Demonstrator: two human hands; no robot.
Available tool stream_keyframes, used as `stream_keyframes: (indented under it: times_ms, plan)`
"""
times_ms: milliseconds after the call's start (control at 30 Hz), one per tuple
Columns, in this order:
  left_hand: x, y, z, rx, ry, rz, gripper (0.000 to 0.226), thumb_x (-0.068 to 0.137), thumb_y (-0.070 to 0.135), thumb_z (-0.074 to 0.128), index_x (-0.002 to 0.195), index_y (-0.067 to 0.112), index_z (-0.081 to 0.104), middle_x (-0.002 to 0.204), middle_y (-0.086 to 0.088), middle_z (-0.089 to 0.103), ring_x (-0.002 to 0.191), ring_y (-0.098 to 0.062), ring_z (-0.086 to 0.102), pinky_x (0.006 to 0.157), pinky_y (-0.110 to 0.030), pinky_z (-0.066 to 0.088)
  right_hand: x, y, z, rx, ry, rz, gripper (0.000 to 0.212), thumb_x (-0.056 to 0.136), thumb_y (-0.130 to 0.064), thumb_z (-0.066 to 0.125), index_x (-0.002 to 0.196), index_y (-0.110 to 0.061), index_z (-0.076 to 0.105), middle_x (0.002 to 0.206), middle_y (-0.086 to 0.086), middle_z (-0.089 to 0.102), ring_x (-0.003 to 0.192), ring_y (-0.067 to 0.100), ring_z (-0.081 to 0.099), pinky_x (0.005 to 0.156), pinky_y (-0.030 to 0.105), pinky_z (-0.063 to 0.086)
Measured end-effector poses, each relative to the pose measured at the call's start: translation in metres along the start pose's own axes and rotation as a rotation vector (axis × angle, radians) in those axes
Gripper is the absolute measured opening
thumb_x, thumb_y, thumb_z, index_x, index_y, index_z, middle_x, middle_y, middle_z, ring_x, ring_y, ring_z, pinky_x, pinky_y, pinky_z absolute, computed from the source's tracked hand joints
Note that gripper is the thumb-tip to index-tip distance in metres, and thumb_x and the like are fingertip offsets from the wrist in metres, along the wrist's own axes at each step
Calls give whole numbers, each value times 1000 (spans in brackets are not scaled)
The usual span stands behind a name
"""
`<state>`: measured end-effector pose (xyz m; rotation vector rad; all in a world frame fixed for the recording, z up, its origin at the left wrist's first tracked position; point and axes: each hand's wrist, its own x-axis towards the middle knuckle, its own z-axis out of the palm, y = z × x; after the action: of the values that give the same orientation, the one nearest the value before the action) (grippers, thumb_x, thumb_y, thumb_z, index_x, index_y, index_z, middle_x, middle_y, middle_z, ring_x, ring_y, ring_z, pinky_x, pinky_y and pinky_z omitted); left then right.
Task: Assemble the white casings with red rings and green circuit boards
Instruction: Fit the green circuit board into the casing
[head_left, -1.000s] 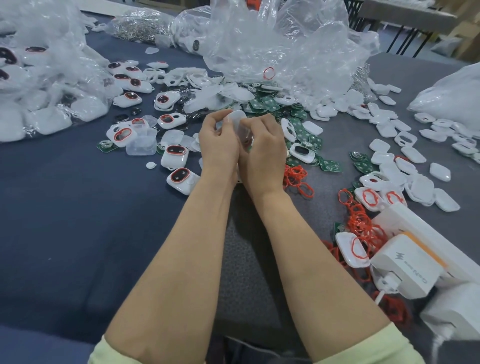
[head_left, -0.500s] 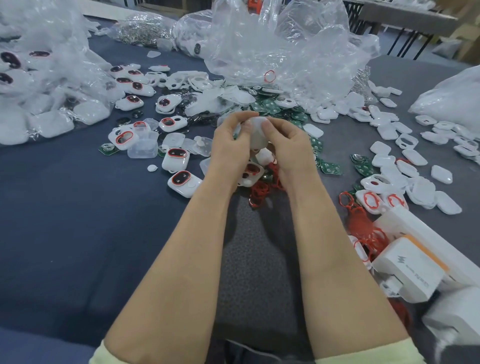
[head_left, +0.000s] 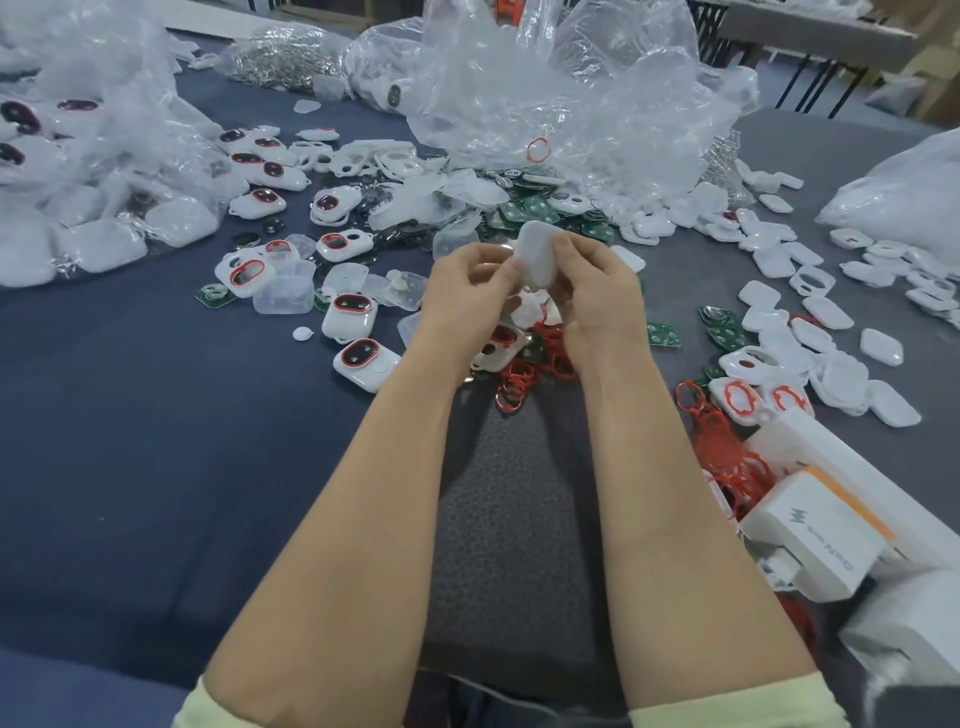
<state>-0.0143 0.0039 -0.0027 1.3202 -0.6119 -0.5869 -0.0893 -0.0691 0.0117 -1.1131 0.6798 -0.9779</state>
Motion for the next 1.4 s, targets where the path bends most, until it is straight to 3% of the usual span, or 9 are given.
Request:
stream_keyframes:
  times_ms: [100, 233, 433, 567, 733, 833, 1133, 1300, 1400]
  plan:
    - [2, -2, -1, 44, -14, -29, 8, 94, 13, 60, 86, 16, 59, 82, -4, 67, 73, -13, 66, 69, -29, 58, 1, 0, -1, -8, 2, 11, 14, 94, -6, 56, 82, -12, 61, 81, 4, 62, 71, 13, 57, 63, 22, 50]
    - [4, -3, 0, 63, -11, -65, 6, 95, 14, 57, 90, 17, 56, 92, -9, 67, 87, -23, 69, 77, -37, 59, -1, 0, 1, 5, -5, 36, 14, 94, -8, 57, 82, -12, 62, 79, 5, 63, 67, 12, 58, 56, 20, 50]
    - [4, -4, 0, 69, 58, -84, 8, 93, 15, 59, 86, 15, 55, 83, -4, 66, 82, -20, 68, 76, -33, 58, 1, 4, 0, -199, -15, -21, 6, 93, -14, 60, 88, -15, 64, 84, 4, 64, 79, 16, 60, 73, 30, 55]
    - [2, -4, 0, 181, 81, -20, 13, 93, 16, 59, 82, 21, 53, 81, -2, 62, 78, -15, 63, 77, -32, 56, -1, 2, -3, -274, -69, -19, 8, 91, -11, 62, 85, -17, 60, 78, 2, 62, 69, 12, 60, 62, 24, 54]
    - [-2, 1, 0, 143, 31, -9, 11, 94, 13, 58, 84, 17, 55, 82, -5, 64, 77, -18, 63, 84, -40, 57, -2, -2, -3, -108, -103, 31, 15, 93, -4, 56, 80, -11, 54, 80, 5, 56, 70, 14, 54, 59, 22, 52]
    - [-5, 6, -3, 77, -10, -5, 7, 95, 20, 58, 92, 15, 57, 86, -8, 64, 71, -19, 63, 73, -35, 57, -4, -6, -6, -123, -199, 55, 14, 92, -4, 57, 81, -12, 54, 79, 4, 57, 69, 14, 57, 57, 21, 52]
    - [0, 4, -9, 170, 198, 70, 10, 94, 21, 60, 89, 13, 63, 91, -13, 68, 92, -33, 66, 86, -50, 54, -4, -3, -4, -386, -277, 2, 10, 88, -3, 64, 94, -11, 64, 75, 3, 66, 62, 8, 62, 66, 21, 55]
    - [0, 6, -8, 168, 132, 85, 4, 94, 24, 60, 97, 27, 61, 99, -19, 68, 94, -35, 67, 87, -51, 53, 0, -3, -8, -485, -229, -64, 7, 88, 0, 62, 90, -7, 63, 78, 8, 65, 68, 14, 61, 71, 25, 54]
    - [0, 6, -8, 206, 131, 103, 3, 96, 19, 57, 93, 21, 59, 99, -19, 67, 93, -35, 67, 86, -50, 54, 0, -2, -10, -486, -237, -67, 11, 88, 0, 61, 92, -9, 65, 79, 9, 65, 72, 16, 61, 78, 32, 53]
